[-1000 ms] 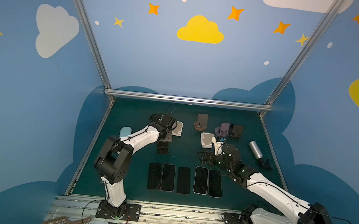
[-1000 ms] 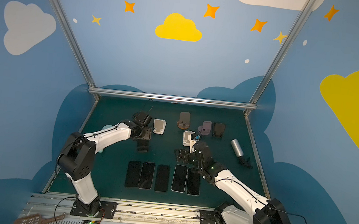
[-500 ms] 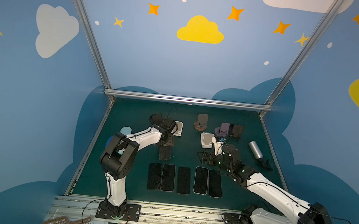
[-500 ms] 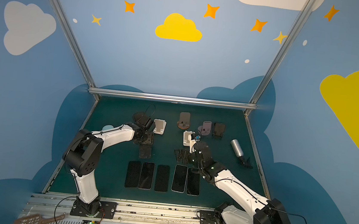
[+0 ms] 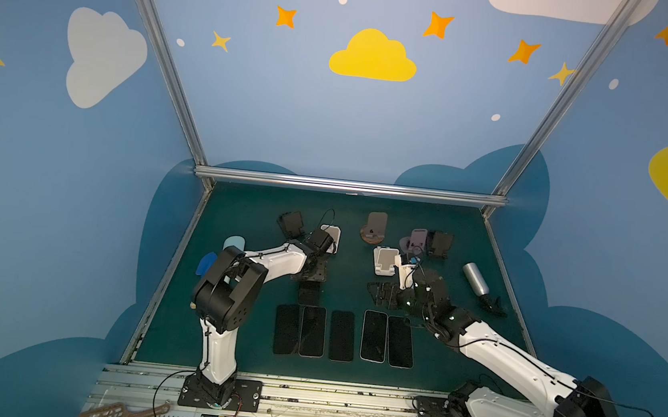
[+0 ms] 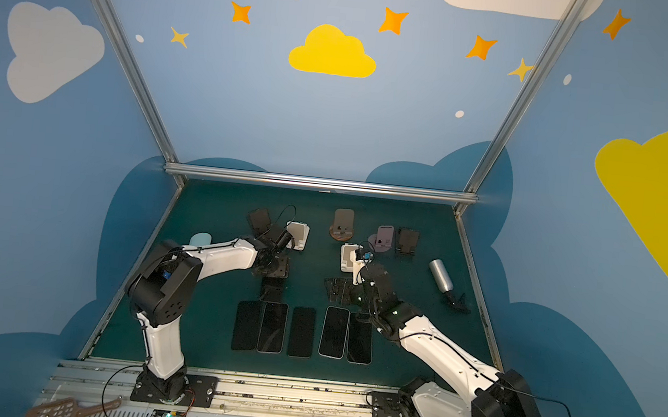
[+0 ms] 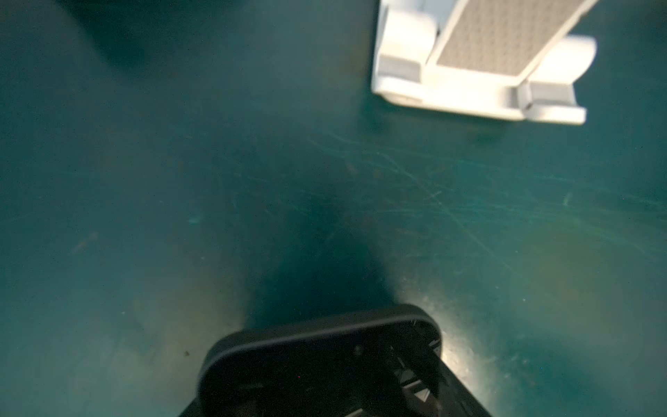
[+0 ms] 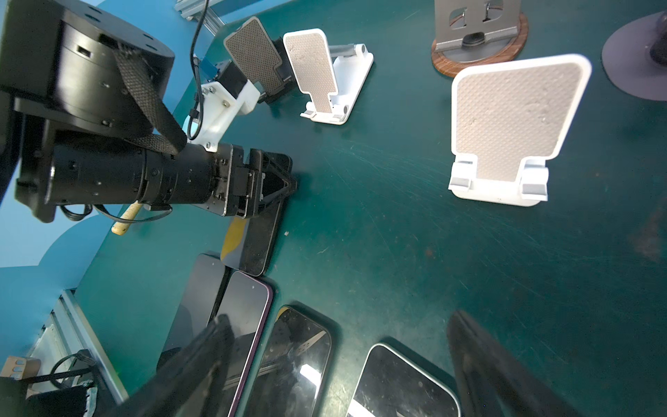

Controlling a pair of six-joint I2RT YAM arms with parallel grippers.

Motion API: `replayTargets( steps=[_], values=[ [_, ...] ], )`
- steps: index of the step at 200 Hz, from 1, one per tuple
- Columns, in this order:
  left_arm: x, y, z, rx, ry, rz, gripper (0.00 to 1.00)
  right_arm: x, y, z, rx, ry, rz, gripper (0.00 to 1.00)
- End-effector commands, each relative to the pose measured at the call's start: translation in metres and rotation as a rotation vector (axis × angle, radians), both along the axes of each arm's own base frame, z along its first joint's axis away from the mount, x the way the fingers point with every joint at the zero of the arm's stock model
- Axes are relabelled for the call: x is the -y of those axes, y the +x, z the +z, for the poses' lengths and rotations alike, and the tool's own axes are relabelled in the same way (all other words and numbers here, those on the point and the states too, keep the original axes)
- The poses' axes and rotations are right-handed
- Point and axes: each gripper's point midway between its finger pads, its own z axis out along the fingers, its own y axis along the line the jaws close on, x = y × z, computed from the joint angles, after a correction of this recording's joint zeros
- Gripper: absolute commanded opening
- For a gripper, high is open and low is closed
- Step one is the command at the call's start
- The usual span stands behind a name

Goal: Remove the phone from the phone stand

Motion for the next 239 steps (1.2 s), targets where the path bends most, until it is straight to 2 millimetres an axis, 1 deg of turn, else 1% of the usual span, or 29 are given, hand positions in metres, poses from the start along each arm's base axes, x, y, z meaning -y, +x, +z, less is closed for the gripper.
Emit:
replayTargets(
  steps=[1, 32, 84, 138, 173, 239],
  values=[
    [-0.006, -0.001, -0.013, -0.021, 0.047, 0.000, 0.61, 0.001, 0.003, 0.013, 0.032, -0.003, -0.008, 0.92],
    [-0.008, -0.001, -0.016, -0.028, 0.057, -0.001, 0.63, 0.000, 0.003, 0.013, 0.031, -0.004, -0.004, 0.92],
    [-0.008, -0.001, -0.011, -0.027, 0.052, -0.003, 0.67, 0.001, 0.004, 0.012, 0.028, -0.006, -0.007, 0.92],
    [-0.008, -0.002, -0.008, -0.037, 0.054, -0.020, 0.69, -0.001, 0.003, 0.012, 0.024, -0.002, -0.001, 0.92],
    [-0.009, 0.000, -0.007, -0.036, 0.050, -0.018, 0.73, 0.000, 0.003, 0.013, 0.029, -0.003, -0.005, 0.92],
    [-0.009, 0.003, 0.000, -0.034, 0.040, -0.016, 0.75, 0.000, 0.003, 0.013, 0.029, -0.003, -0.004, 0.92]
  ],
)
